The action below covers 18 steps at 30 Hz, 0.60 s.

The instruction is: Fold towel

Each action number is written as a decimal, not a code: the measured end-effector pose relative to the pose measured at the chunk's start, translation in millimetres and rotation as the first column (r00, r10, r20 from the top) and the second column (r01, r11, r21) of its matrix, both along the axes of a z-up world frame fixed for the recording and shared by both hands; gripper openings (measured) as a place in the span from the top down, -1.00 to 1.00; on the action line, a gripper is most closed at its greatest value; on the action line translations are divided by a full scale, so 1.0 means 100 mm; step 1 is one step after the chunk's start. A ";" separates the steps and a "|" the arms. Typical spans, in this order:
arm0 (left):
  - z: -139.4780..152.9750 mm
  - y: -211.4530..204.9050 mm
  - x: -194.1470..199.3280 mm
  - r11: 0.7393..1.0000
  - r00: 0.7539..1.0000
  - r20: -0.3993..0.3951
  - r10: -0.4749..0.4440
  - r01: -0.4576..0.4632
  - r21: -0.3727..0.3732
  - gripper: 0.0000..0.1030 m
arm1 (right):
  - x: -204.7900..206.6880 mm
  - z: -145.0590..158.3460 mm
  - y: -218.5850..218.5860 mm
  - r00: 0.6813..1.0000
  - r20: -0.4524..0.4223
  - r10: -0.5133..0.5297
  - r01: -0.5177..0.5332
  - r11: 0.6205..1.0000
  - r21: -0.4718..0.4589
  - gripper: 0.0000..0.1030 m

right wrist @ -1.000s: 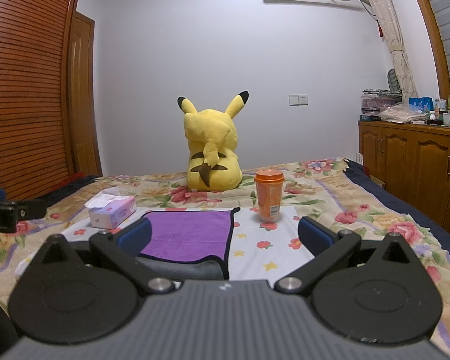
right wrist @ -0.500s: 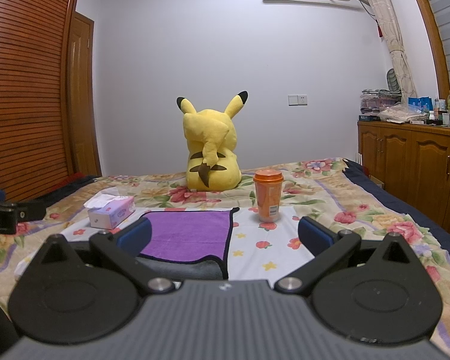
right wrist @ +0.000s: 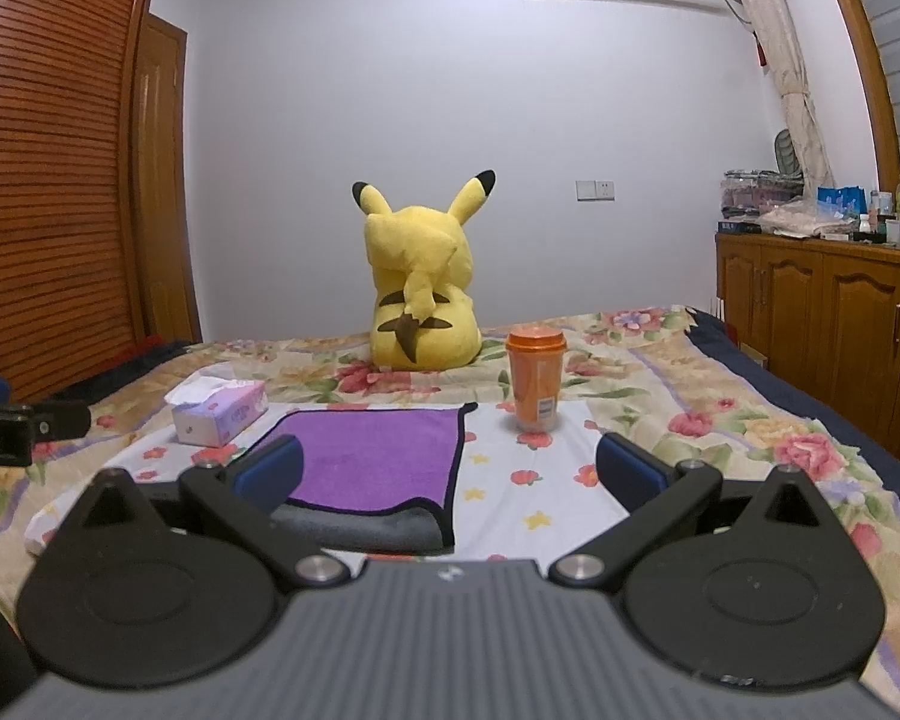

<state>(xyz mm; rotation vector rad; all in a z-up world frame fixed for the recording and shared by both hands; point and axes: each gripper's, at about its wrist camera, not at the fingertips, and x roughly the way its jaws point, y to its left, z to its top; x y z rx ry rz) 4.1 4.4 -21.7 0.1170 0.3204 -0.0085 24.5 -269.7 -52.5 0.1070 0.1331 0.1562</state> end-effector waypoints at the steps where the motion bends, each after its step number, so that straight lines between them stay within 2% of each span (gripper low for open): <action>1: 0.00 0.00 0.02 1.000 1.000 -0.007 0.001 -0.001 0.000 -1.00 | 0.01 -0.01 0.00 1.000 -0.005 0.000 0.000 1.000 -0.001 -1.00; 18: -0.16 0.10 0.36 1.000 0.996 -0.093 -0.013 0.014 0.010 -1.00 | 0.20 -0.16 0.17 0.997 -0.080 0.017 -0.019 0.999 -0.027 -1.00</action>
